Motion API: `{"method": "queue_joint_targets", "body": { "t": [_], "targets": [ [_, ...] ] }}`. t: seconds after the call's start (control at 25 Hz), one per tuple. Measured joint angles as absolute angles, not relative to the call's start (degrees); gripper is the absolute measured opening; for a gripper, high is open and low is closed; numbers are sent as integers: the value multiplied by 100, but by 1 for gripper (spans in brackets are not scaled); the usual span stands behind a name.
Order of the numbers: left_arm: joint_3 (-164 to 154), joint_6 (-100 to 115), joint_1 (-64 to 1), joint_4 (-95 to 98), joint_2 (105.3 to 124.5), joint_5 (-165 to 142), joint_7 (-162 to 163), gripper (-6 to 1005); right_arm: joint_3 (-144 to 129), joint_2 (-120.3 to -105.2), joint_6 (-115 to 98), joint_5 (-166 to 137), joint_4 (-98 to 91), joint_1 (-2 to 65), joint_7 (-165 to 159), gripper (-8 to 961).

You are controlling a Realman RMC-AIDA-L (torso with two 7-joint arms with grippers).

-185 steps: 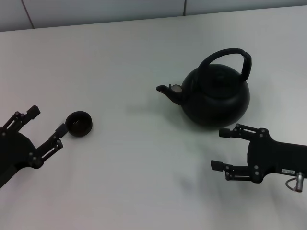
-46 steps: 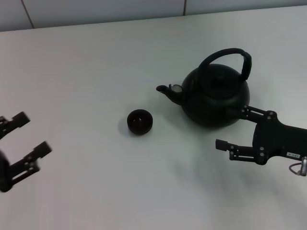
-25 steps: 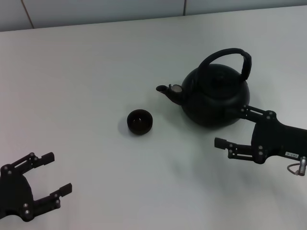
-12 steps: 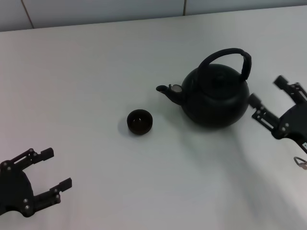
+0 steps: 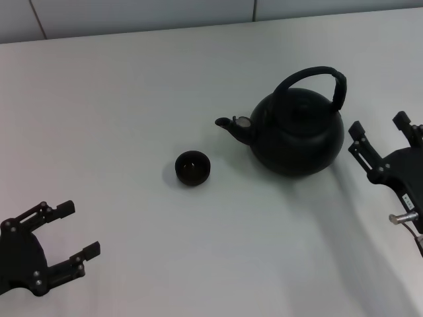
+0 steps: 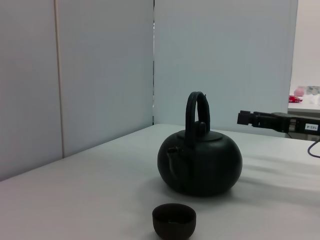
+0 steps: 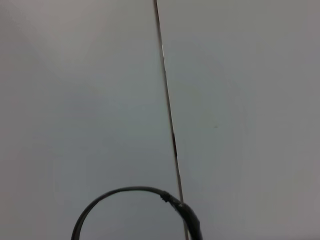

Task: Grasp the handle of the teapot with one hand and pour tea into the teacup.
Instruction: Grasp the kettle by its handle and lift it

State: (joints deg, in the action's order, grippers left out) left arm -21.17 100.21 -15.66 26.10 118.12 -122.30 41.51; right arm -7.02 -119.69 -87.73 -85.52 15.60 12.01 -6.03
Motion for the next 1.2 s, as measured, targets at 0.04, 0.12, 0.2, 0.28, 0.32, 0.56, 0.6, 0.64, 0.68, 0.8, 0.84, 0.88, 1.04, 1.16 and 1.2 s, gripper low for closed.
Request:
{"method": "queue_joint_targets", "body": {
  "t": [0.04, 0.12, 0.2, 0.28, 0.32, 0.56, 0.6, 0.64, 0.68, 0.8, 0.84, 0.88, 1.04, 1.16, 1.2],
  "targets": [
    [-2118, 10020, -1565, 2608, 11814, -12229, 4147, 795, -699, -11969, -8731, -8552, 1560, 1224, -607, 825],
    [-2118, 10019, -1560, 2602, 11815, -12223, 4143, 795, -690, -11966, -8643, -8549, 1548, 1283, -607, 825],
    [-2118, 10019, -1551, 2590, 11820, -12215, 4142, 795, -681, -11958, -8538, -8538, 1522, 1372, -608, 825],
    [-2118, 10014, -1546, 2559, 11825, -12213, 4139, 795, -672, -11948, -8440, -8526, 1484, 1473, -615, 825],
    [-2118, 10008, -1545, 2539, 11825, -12212, 4137, 795, -654, -11946, -8398, -8523, 1453, 1521, -618, 825],
    [-2118, 9979, -1547, 2468, 11836, -12153, 4112, 796, -463, -11932, -8147, -8516, 1284, 1797, -639, 825],
    [-2118, 9977, -1547, 2461, 11837, -12138, 4097, 796, -458, -11930, -8096, -8516, 1249, 1840, -643, 825],
    [-2118, 9975, -1547, 2458, 11837, -12121, 4084, 796, -456, -11929, -8047, -8517, 1212, 1887, -648, 823],
    [-2118, 9973, -1547, 2456, 11838, -12102, 4071, 795, -461, -11928, -8004, -8521, 1181, 1933, -653, 822],
    [-2118, 9970, -1547, 2422, 11838, -12037, 4068, 795, -464, -11926, -7908, -8537, 1124, 2045, -663, 817],
    [-2118, 9970, -1547, 2422, 11838, -12037, 4068, 795, -459, -11926, -7872, -8538, 1103, 2074, -682, 816],
    [-2118, 9964, -1549, 2399, 11838, -12003, 4068, 795, -454, -11926, -7830, -8537, 1073, 2108, -714, 814],
    [-2118, 9954, -1560, 2379, 11838, -11932, 4068, 796, -451, -11925, -7695, -8533, 993, 2195, -857, 808],
    [-2118, 9954, -1569, 2379, 11841, -11880, 4069, 796, -449, -11925, -7673, -8534, 972, 2215, -868, 803],
    [-2118, 9954, -1569, 2379, 11841, -11876, 4069, 795, -449, -11925, -7672, -8535, 967, 2217, -868, 801]
  ]
}}
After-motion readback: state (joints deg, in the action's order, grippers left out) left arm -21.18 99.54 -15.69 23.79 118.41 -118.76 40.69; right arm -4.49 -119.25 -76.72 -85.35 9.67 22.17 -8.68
